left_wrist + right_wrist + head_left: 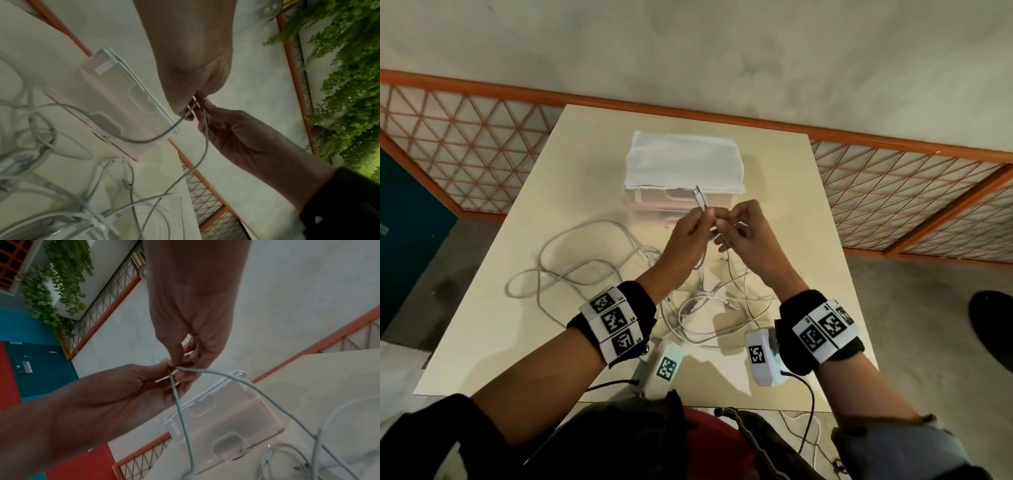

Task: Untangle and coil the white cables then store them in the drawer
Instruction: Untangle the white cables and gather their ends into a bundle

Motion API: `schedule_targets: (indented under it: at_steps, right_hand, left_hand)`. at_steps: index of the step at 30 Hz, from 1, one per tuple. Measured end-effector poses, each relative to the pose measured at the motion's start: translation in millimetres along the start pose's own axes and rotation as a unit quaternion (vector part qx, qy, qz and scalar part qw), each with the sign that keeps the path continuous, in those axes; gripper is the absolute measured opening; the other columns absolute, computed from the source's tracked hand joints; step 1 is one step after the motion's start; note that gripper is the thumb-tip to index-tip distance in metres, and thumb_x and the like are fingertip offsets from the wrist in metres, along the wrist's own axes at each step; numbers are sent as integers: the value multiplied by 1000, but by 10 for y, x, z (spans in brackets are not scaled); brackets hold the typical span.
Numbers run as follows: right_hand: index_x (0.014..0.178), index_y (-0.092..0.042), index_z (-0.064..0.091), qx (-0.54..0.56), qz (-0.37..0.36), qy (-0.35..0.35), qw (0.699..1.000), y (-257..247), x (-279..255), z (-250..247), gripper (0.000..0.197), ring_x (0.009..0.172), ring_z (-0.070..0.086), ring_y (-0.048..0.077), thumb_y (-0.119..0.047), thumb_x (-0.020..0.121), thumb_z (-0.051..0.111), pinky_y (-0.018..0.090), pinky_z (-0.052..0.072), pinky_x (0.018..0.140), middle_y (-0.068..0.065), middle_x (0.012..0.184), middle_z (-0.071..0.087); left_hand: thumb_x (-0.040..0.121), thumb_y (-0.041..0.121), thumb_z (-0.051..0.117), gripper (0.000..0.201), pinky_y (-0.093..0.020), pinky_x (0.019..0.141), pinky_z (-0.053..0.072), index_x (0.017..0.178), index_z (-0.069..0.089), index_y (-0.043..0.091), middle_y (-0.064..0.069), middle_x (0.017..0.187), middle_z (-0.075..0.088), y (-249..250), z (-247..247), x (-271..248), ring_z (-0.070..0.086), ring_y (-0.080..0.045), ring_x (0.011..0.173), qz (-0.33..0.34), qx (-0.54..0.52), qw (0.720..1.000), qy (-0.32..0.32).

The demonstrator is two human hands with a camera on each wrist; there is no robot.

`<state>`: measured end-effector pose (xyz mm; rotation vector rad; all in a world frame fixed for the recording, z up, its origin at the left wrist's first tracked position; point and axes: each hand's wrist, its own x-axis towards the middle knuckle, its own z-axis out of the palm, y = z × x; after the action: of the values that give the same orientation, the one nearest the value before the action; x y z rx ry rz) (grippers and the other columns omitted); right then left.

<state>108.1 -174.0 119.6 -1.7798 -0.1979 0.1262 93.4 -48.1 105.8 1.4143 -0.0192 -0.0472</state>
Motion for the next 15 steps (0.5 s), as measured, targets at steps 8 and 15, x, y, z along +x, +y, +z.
schedule_targets:
  at_steps: [8, 15]
  right_hand:
    - [100, -22, 63, -11, 26, -168, 985, -13, -160, 52, 16, 62, 47, 6, -16, 85, 68, 19, 40, 55, -6, 93, 56]
    - [67, -31, 59, -239, 65, -215, 945, 531, -214, -190, 25, 63, 57, -1, -40, 90, 58, 20, 41, 66, -1, 69, 61]
  left_hand:
    - [104, 21, 23, 36, -30, 91, 54, 79, 46, 9, -10, 84, 72, 327, -45, -45, 70, -23, 96, -18, -211, 976, -59]
    - [103, 26, 26, 37, -16, 41, 28, 73, 44, 16, 11, 46, 40, 715, -243, -5, 35, -2, 38, 0, -241, 971, 4]
